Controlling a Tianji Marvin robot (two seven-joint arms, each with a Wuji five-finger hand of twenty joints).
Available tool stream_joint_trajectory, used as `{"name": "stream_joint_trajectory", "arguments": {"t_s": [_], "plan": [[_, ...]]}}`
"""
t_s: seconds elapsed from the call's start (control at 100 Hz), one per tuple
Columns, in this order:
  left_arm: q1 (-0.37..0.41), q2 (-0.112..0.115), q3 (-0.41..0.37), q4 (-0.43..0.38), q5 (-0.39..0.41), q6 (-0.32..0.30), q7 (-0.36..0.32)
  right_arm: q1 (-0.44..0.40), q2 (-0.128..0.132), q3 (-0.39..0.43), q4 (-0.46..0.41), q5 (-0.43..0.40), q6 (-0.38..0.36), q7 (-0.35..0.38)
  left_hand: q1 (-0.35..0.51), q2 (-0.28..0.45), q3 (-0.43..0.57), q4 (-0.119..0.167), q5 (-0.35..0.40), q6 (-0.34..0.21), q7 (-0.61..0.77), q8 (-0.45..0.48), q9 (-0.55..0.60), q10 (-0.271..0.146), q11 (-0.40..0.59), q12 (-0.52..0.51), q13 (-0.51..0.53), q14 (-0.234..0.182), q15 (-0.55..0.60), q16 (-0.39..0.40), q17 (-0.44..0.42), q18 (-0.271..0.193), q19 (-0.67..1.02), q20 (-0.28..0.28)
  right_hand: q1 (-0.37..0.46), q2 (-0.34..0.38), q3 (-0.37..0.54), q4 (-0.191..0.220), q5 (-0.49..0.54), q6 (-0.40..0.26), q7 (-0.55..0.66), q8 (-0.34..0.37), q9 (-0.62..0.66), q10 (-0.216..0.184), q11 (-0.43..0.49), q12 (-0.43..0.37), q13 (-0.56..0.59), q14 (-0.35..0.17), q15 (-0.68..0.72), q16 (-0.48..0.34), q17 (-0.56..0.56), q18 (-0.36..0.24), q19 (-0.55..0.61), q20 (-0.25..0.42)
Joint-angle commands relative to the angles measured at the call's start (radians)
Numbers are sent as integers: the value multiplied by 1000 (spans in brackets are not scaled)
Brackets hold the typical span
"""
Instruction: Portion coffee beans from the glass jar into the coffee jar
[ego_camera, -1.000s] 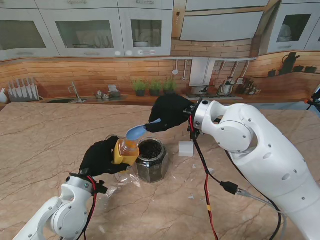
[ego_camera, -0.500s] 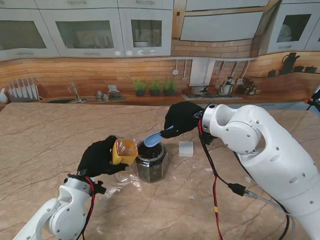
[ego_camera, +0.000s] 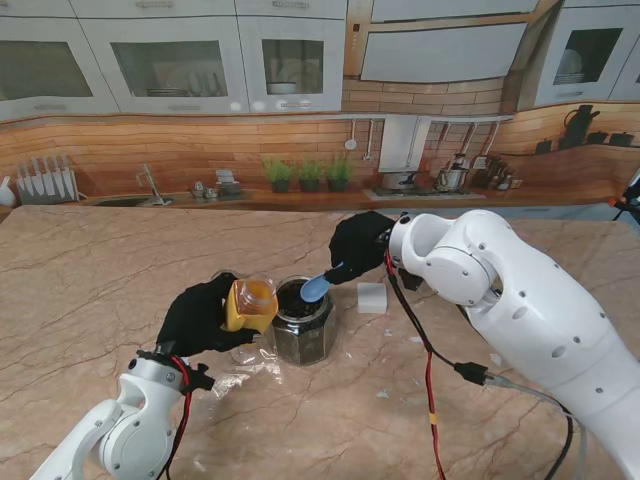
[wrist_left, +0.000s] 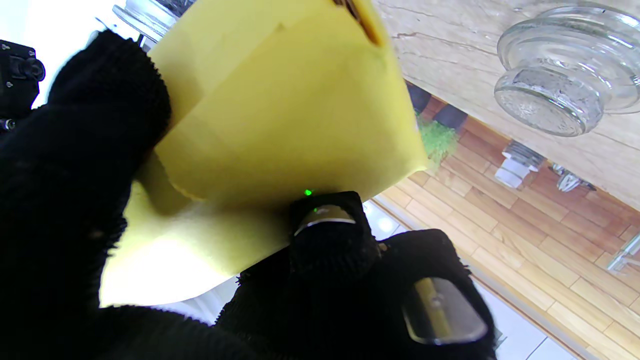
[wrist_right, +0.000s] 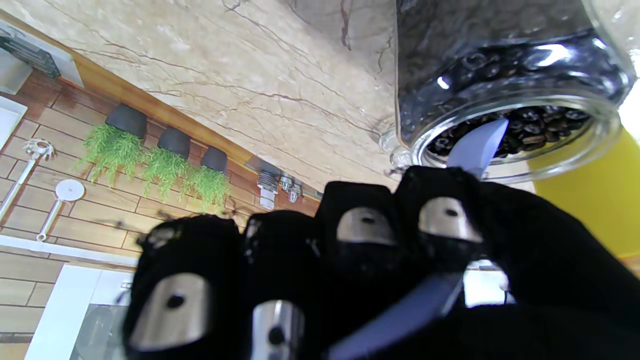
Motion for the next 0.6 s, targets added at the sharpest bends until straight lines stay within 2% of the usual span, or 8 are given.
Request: {"name": "stream_joint_trajectory", "arguments": {"t_s": [0.0,0.19,0.59], "plan": [[12,-5,5,-7,2,-3,5,15,-10,-14,4,-8,11,-3,205,180,270,165,110,-258,226,68,146,-99,96,73,-5,68,-42,2,-22,-114,191,-5,14,16,42,35,29,-47,23,12,72,53,45,7,0,-103,57,2,32,-42,235,7],[16,-5,12,-6,8,-4,13,67,-15,-71,20,-16,32,-4,205,180,270,165,112,-258,227,69,146,-99,97,73,-5,66,-42,2,-22,-117,189,-6,13,15,42,35,28,-49,22,13,72,51,46,7,1,-105,56,4,32,-46,236,7],[18,-6,10,-2,13,-5,23,168,-19,-178,47,-60,15,12,203,180,270,165,110,-262,228,70,146,-101,97,73,-5,65,-41,3,-22,-120,190,-5,5,18,43,36,27,-59,21,18,72,41,46,10,1,-116,55,7,33,-58,236,6]]}}
